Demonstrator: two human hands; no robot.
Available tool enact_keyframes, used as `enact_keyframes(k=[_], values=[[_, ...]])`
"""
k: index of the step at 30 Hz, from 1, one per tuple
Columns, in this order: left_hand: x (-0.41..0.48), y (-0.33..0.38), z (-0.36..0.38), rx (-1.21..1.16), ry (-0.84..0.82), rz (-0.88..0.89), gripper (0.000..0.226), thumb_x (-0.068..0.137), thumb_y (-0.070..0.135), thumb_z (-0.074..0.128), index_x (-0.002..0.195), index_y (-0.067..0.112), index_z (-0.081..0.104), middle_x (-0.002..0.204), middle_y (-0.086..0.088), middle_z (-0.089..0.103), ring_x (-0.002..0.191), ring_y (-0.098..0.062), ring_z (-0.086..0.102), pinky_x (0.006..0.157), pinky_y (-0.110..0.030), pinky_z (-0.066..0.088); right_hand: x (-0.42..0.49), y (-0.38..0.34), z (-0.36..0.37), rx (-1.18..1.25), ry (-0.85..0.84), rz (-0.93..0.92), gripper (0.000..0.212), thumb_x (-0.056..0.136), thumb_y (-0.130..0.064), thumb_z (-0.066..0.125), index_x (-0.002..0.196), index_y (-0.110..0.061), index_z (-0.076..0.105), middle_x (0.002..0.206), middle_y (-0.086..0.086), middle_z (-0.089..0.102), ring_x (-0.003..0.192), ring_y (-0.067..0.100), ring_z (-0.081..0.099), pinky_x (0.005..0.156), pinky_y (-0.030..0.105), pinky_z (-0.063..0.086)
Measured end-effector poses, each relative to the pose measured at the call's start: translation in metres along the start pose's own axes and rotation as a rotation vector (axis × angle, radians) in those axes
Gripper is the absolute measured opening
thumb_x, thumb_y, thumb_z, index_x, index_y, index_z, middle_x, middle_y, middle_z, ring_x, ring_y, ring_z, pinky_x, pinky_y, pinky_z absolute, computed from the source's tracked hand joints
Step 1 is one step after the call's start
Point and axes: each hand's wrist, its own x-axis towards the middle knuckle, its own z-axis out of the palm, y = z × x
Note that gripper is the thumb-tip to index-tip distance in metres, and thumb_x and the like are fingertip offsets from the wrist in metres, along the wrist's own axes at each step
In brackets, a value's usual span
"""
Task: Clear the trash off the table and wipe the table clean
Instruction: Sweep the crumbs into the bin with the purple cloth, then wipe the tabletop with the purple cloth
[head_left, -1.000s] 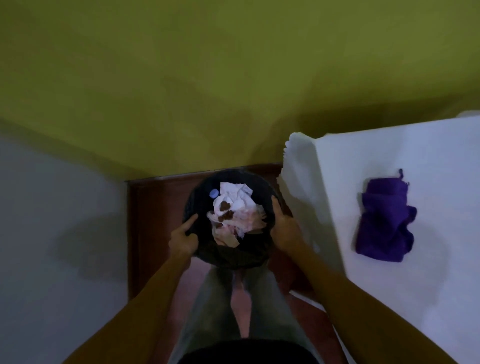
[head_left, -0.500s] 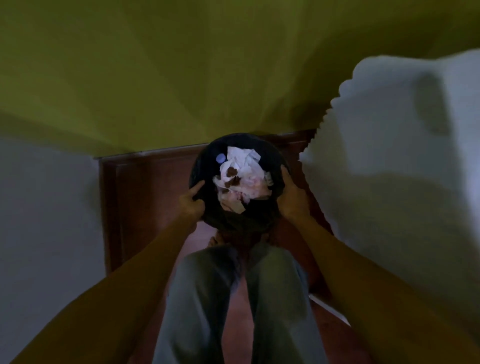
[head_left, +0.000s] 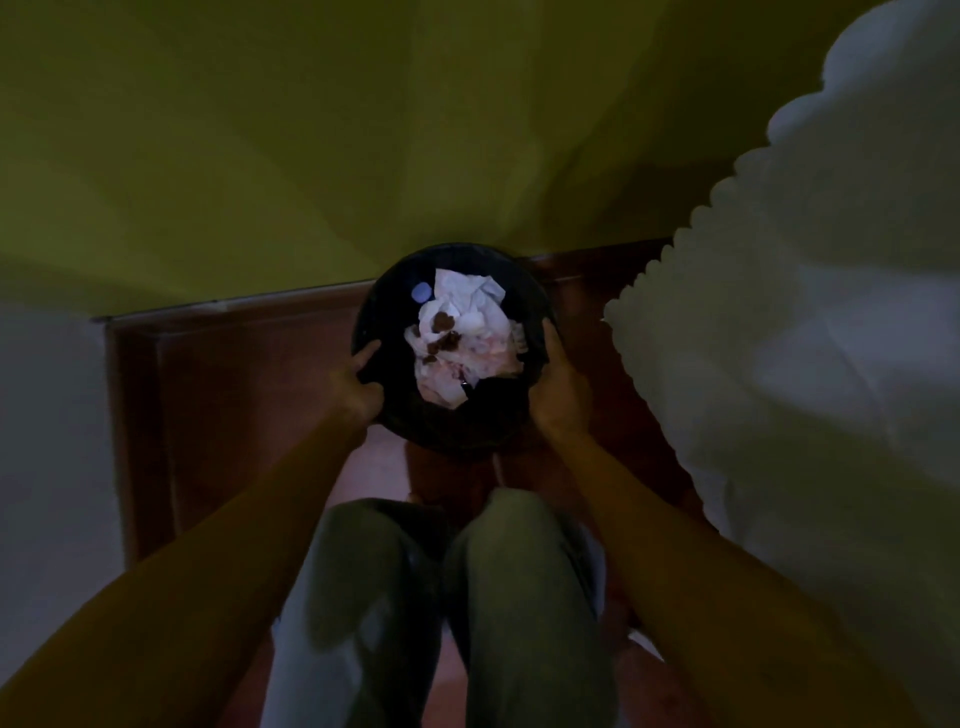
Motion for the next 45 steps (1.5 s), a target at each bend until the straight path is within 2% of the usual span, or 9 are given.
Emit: enact_keyframes(k=[7, 10, 13, 20, 25, 28, 33, 37, 45], values=[[0.012, 0.01, -0.004, 0.084, -0.006, 0.053, 0.057, 0.092, -0.009, 0.047, 0.145, 0.014, 0.05, 0.146, -0.018, 0.05, 0.128, -0.034, 0.053, 0.099, -0.035, 0.048, 0.02, 0.002, 0.004, 0.011, -0.032, 0.022, 0.076, 0.096, -0.001, 0.047, 0.158, -0.031, 0.016, 0.128, 0.016, 0.061, 0.104, 0.033, 0.062, 0.078, 0.03, 0.043], [-0.007, 0.024, -0.015, 0.032, -0.037, -0.053, 0.056, 0.094, -0.003, 0.05, 0.145, 0.02, 0.05, 0.141, -0.018, 0.055, 0.115, -0.038, 0.061, 0.075, -0.034, 0.059, -0.003, -0.012, -0.007, -0.06, 0.035, 0.049, 0.071, 0.097, -0.011, 0.052, 0.158, -0.023, 0.019, 0.146, 0.015, 0.048, 0.128, 0.037, 0.048, 0.103, 0.043, 0.04], [-0.048, 0.043, -0.027, 0.021, -0.061, -0.082, 0.05, 0.097, 0.011, 0.053, 0.145, 0.027, 0.05, 0.142, -0.015, 0.054, 0.103, -0.034, 0.064, 0.054, -0.035, 0.061, -0.046, -0.04, -0.021, -0.078, 0.15, 0.088, 0.071, 0.095, -0.019, 0.059, 0.157, -0.021, 0.024, 0.153, 0.01, 0.042, 0.134, 0.036, 0.041, 0.108, 0.05, 0.037], [-0.184, 0.13, -0.041, 0.014, -0.103, 0.082, 0.066, 0.092, -0.006, 0.046, 0.147, 0.029, 0.042, 0.119, -0.004, 0.066, 0.096, -0.022, 0.065, 0.083, -0.046, 0.058, -0.16, -0.109, -0.103, 0.093, 0.171, 0.091, 0.066, 0.095, -0.015, 0.062, 0.153, -0.025, 0.033, 0.147, 0.005, 0.05, 0.131, 0.03, 0.043, 0.101, 0.045, 0.043], [-0.263, 0.193, -0.049, 0.092, -0.218, 0.184, 0.064, 0.096, 0.004, 0.047, 0.153, 0.03, 0.031, 0.137, -0.001, 0.056, 0.122, -0.022, 0.057, 0.103, -0.045, 0.049, -0.216, -0.149, -0.183, 0.117, 0.22, 0.038, 0.058, 0.094, -0.014, 0.061, 0.149, -0.021, 0.042, 0.13, 0.012, 0.062, 0.122, 0.033, 0.05, 0.094, 0.041, 0.046], [-0.296, 0.222, -0.05, 0.086, -0.199, 0.239, 0.066, 0.092, 0.002, 0.048, 0.151, 0.03, 0.036, 0.125, -0.002, 0.064, 0.115, -0.024, 0.061, 0.1, -0.05, 0.051, -0.241, -0.167, -0.224, 0.064, 0.264, -0.052, 0.053, 0.093, -0.012, 0.058, 0.145, -0.021, 0.049, 0.132, 0.009, 0.063, 0.118, 0.033, 0.053, 0.09, 0.045, 0.05], [-0.345, 0.271, -0.055, 0.266, -0.229, 0.425, 0.054, 0.1, 0.002, 0.045, 0.151, 0.015, 0.038, 0.135, -0.014, 0.061, 0.11, -0.031, 0.063, 0.087, -0.033, 0.049, -0.275, -0.186, -0.279, 0.018, 0.386, -0.149, 0.052, 0.091, -0.002, 0.053, 0.141, -0.014, 0.054, 0.134, 0.014, 0.061, 0.113, 0.036, 0.059, 0.089, 0.046, 0.053], [-0.374, 0.294, -0.052, 0.325, -0.32, 0.517, 0.042, 0.101, 0.005, 0.045, 0.141, 0.013, 0.053, 0.14, -0.007, 0.058, 0.132, -0.021, 0.052, 0.109, -0.028, 0.041, -0.305, -0.187, -0.319, 0.085, 0.516, -0.075, 0.046, 0.098, -0.008, 0.043, 0.142, -0.014, 0.051, 0.146, 0.012, 0.052, 0.125, 0.032, 0.056, 0.103, 0.047, 0.047], [-0.423, 0.326, -0.021, 0.438, -0.375, 0.688, 0.049, 0.098, 0.009, 0.045, 0.146, 0.021, 0.048, 0.134, -0.001, 0.064, 0.128, -0.019, 0.056, 0.108, -0.029, 0.041, -0.342, -0.162, -0.378, 0.215, 0.654, 0.103, 0.042, 0.101, -0.017, 0.046, 0.143, -0.015, 0.049, 0.155, 0.004, 0.043, 0.138, 0.023, 0.044, 0.114, 0.04, 0.039]])
